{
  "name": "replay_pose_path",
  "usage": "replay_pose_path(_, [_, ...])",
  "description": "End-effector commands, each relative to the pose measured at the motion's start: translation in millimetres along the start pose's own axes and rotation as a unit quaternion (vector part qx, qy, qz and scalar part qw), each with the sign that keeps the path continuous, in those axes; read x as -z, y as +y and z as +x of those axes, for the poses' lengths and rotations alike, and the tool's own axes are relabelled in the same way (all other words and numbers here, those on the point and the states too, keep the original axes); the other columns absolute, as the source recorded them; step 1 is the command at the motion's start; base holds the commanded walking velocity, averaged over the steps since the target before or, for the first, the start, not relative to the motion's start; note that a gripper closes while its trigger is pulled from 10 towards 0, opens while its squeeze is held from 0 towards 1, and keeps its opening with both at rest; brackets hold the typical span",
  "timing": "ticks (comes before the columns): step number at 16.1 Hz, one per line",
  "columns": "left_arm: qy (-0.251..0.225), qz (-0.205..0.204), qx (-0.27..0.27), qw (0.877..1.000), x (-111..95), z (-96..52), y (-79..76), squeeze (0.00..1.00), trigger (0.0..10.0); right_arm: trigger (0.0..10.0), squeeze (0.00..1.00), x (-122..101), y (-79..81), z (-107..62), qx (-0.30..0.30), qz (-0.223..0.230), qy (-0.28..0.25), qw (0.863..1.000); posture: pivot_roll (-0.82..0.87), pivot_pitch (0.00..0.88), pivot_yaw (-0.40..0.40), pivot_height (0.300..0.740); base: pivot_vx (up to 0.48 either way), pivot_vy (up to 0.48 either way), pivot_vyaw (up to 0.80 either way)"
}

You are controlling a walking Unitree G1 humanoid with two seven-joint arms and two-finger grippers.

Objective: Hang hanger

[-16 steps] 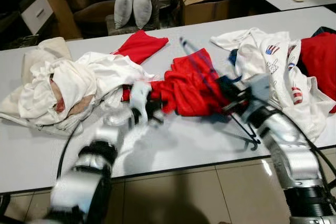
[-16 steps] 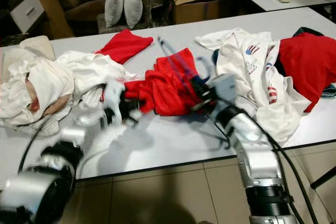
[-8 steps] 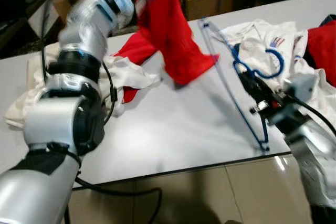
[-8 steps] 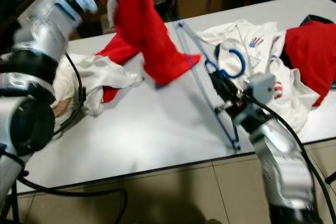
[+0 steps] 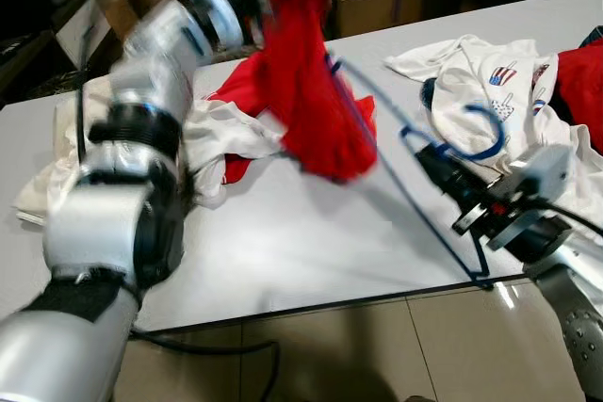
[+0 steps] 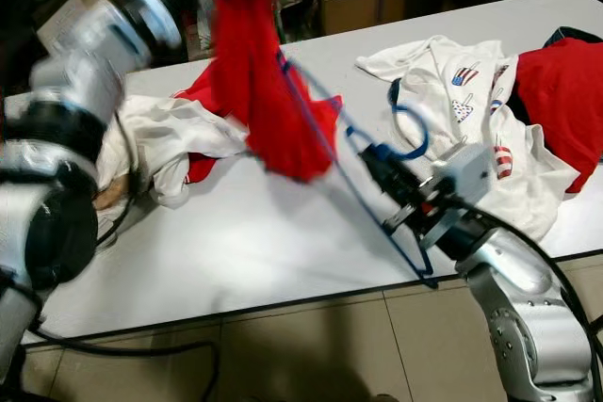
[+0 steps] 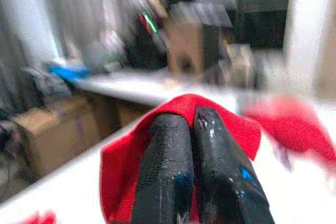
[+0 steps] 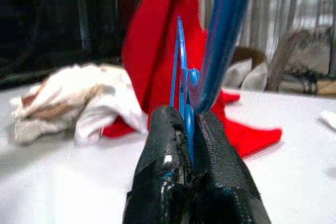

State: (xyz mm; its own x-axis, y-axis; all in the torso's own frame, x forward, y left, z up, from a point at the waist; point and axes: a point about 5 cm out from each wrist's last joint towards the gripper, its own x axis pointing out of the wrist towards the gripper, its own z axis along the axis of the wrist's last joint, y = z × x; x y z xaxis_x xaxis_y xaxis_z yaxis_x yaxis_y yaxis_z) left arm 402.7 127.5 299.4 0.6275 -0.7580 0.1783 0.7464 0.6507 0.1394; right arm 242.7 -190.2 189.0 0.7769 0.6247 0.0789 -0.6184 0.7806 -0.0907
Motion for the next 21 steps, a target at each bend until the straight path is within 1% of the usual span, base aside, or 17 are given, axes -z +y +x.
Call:
replay_pose_path(1, [0.127,0.100,0.067,0.985,31.5,-15.3,-7.0,0.00,0.0,10.0,0.00,5.9,-2.6,-4.2,0.022,-0.015,0.041,0.999,-0.24,0.000,0.219,0.740,0.000,0.000,0.00])
replay_pose_path(2, [0.166,0.121,0.067,0.976,44.7,-22.8,-6.8,0.00,0.0,10.0,0.00,9.7,-6.8,-8.4,0.039,-0.019,0.060,0.997,-0.25,0.000,0.219,0.740,0.000,0.000,0.00])
replay_pose_path(3, [0.198,0.125,0.010,0.972,60.7,-37.5,2.8,0.00,0.0,10.0,0.00,14.2,-7.5,-18.1,0.039,-0.024,0.084,0.995,-0.25,0.000,0.215,0.740,0.000,0.000,0.00])
replay_pose_path(4, [0.204,0.120,-0.007,0.972,64.8,-42.4,5.7,0.00,0.0,10.0,0.00,15.4,-5.8,-21.3,0.032,-0.024,0.092,0.995,-0.25,0.000,0.204,0.740,0.000,0.000,0.00])
replay_pose_path(5, [0.168,0.073,-0.015,0.983,61.5,-44.9,4.3,0.00,0.0,10.0,0.00,19.6,1.0,-26.0,0.007,-0.025,0.114,0.993,-0.24,0.000,0.184,0.740,0.000,0.000,0.00])
replay_pose_path(6, [0.127,0.053,-0.017,0.990,51.7,-43.0,3.1,0.00,0.0,10.0,0.00,19.9,5.8,-26.5,-0.014,-0.021,0.120,0.992,-0.23,0.000,0.167,0.740,0.000,0.000,0.00])
replay_pose_path(7, [0.074,0.051,-0.042,0.995,34.3,-39.5,8.3,0.00,0.0,10.0,0.00,15.0,9.1,-23.1,-0.038,-0.018,0.114,0.993,-0.22,0.000,0.158,0.740,0.000,0.000,0.00])
replay_pose_path(8, [0.008,0.038,-0.064,0.997,12.4,-34.9,13.7,0.00,0.0,10.0,0.00,10.8,9.3,-19.1,-0.050,-0.022,0.107,0.993,-0.22,0.000,0.153,0.740,0.000,0.000,0.00])
replay_pose_path(9, [-0.038,0.022,-0.065,0.997,-6.4,-31.3,16.1,0.00,0.0,10.0,0.00,8.1,7.8,-15.8,-0.053,-0.026,0.101,0.993,-0.21,0.000,0.148,0.740,0.000,0.000,0.00])
replay_pose_path(10, [-0.092,0.003,-0.049,0.995,-35.5,-28.4,17.8,0.00,0.0,10.0,0.00,3.1,5.3,-8.8,-0.052,-0.029,0.085,0.995,-0.21,0.000,0.146,0.740,0.000,0.000,0.00])
replay_pose_path(12, [-0.123,-0.003,-0.014,0.992,-56.9,-27.3,14.1,0.00,0.0,10.0,0.00,-1.9,3.0,0.1,-0.048,-0.033,0.067,0.996,-0.21,0.000,0.152,0.740,0.000,0.000,0.00])
replay_pose_path(15, [-0.103,0.016,0.016,0.994,-59.8,-25.6,9.9,0.00,0.0,10.0,0.00,6.8,-6.7,8.1,-0.006,-0.046,0.092,0.995,-0.21,0.000,0.155,0.740,0.000,0.000,0.00])
replay_pose_path(17, [-0.097,0.010,0.011,0.995,-56.1,-27.8,11.8,0.00,0.0,10.0,0.00,11.6,-20.5,3.9,0.047,-0.056,0.112,0.991,-0.22,0.000,0.157,0.740,0.000,0.000,0.00])
replay_pose_path(18, [-0.089,0.009,0.008,0.996,-54.0,-31.5,14.0,0.00,0.0,10.0,0.00,12.8,-37.7,-0.9,0.107,-0.077,0.123,0.984,-0.22,0.000,0.161,0.740,0.000,0.000,0.00])
replay_pose_path(19, [-0.078,0.017,-0.008,0.997,-53.2,-35.5,19.0,0.00,0.0,10.0,0.00,6.2,-53.0,-4.8,0.159,-0.090,0.108,0.977,-0.22,0.000,0.161,0.740,0.000,0.000,0.00])
replay_pose_path(20, [-0.077,0.021,-0.022,0.997,-54.5,-38.3,23.1,0.00,0.0,10.0,0.00,-2.1,-58.7,-6.5,0.177,-0.091,0.084,0.976,-0.22,0.000,0.161,0.740,0.000,0.000,0.00])
replay_pose_path(21, [-0.080,0.031,-0.054,0.995,-60.2,-45.6,32.6,0.00,0.0,10.0,0.00,-20.1,-62.9,-9.9,0.180,-0.087,0.034,0.979,-0.23,0.000,0.159,0.740,0.000,0.000,0.00])
